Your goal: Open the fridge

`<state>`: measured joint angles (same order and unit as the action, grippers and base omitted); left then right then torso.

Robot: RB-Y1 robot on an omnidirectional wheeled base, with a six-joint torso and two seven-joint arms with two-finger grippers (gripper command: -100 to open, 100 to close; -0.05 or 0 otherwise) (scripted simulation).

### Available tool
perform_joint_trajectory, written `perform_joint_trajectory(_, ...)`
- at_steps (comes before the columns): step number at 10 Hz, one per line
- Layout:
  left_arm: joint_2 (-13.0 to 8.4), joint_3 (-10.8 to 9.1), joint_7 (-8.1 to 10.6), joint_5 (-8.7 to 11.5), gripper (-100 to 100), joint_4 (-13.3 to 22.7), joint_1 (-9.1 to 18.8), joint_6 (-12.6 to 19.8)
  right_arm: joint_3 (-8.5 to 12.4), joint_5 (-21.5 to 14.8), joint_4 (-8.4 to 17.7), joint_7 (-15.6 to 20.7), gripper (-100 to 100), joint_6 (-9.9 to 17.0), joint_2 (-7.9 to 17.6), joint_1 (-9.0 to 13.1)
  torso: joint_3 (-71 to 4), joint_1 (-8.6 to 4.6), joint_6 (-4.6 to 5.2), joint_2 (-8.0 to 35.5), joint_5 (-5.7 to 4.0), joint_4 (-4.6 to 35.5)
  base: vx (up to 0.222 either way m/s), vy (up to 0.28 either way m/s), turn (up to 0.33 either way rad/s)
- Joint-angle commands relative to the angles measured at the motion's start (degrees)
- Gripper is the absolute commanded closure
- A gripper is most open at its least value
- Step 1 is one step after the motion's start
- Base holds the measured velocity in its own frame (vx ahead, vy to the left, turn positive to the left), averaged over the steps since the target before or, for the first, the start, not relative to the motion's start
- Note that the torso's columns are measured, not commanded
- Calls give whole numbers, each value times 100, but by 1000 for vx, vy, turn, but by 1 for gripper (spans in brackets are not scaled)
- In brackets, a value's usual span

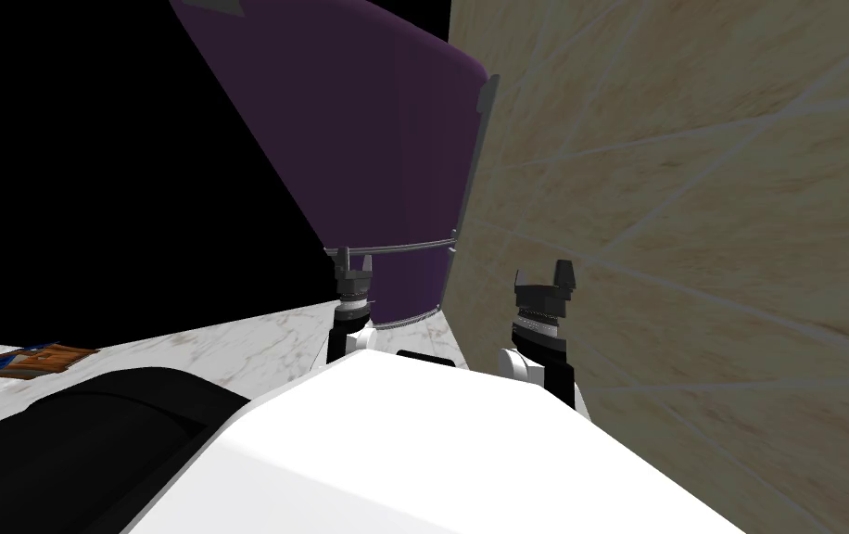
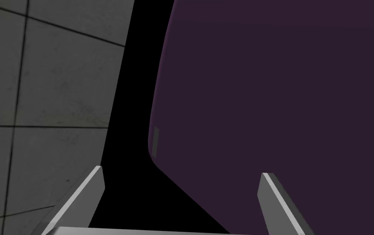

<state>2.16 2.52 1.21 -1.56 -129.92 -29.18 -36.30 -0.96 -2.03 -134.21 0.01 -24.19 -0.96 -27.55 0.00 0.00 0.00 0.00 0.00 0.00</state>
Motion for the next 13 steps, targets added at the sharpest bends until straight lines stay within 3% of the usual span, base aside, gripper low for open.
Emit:
perform_joint_trajectory(1, 0, 0, 0, 0, 0, 0, 0, 0, 0, 0, 0, 0, 0, 0, 0, 0, -467, 0, 0, 232, 0, 235, 0, 0, 0)
perform_joint_trajectory(9, 0, 0, 0, 0, 0, -2, 0, -1, 0, 0, -2, 0, 0, -1, 0, 0, -7073, 0, 0, 3539, 0, 3537, 0, 0, 0)
perform_joint_trajectory(10, -257, 6, 15, -28, -100, 74, 92, 67, 0, 0, -2, 0, 0, -1, 0, 0, -7919, 0, 0, 3962, 0, 3960, 9, 3, -27)
perform_joint_trajectory(13, -757, 28, 72, -141, -100, 357, 451, 333, 0, 0, 1, 0, 0, 0, 0, -1, -8454, 4, 0, 4217, 1, 4220, 17, 13, -58)
